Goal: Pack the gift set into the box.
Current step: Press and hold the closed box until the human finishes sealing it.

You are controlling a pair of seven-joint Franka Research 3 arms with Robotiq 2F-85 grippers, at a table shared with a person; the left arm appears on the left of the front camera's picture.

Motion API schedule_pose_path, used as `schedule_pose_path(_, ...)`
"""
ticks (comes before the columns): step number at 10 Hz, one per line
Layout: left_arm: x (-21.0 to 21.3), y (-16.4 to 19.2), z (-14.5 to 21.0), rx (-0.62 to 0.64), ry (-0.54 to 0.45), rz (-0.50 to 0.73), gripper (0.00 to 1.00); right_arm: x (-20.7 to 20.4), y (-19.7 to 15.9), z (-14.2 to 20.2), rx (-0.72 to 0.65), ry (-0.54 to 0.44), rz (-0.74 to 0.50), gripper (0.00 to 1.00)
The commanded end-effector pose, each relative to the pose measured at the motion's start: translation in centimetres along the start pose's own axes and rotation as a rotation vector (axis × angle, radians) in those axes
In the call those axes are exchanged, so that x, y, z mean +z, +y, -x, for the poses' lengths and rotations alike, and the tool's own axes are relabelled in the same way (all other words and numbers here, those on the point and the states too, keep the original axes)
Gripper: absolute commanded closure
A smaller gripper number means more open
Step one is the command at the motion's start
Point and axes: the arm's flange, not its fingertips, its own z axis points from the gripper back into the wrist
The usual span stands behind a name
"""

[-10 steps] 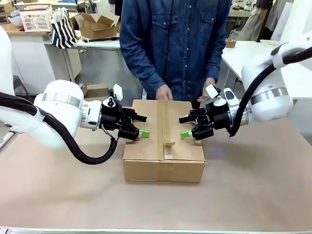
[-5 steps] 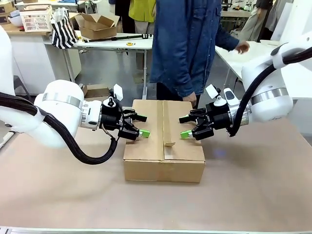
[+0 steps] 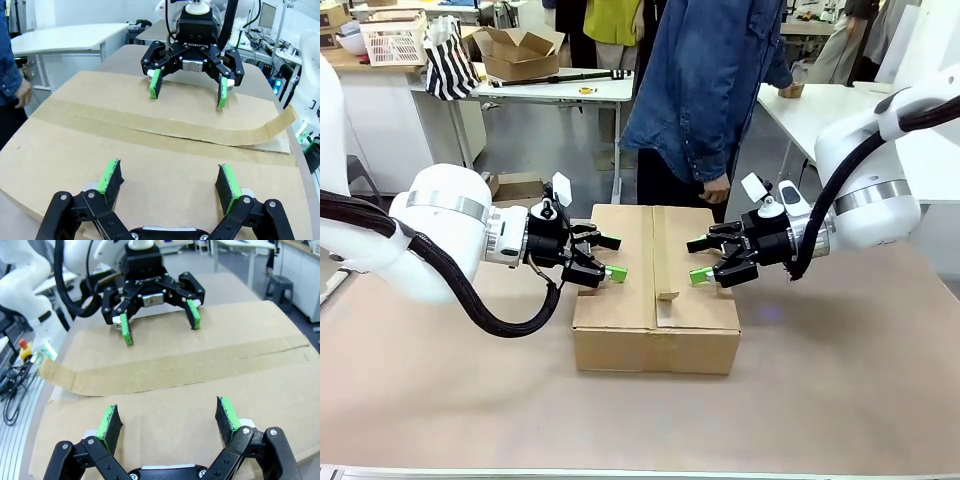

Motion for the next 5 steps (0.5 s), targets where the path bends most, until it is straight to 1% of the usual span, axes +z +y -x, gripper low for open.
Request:
schedule_pose_path(1, 0.06, -0.08, 0.21, 0.004, 0.001, 0.001, 0.00, -0.03, -0.05, 0.05, -0.006, -0.002, 0.015, 0.00)
schedule_pose_path(5, 0.06, -0.08, 0.21, 0.004, 0.001, 0.001, 0.00, -0.03, -0.05, 0.05, -0.006, -0.002, 0.015, 0.00)
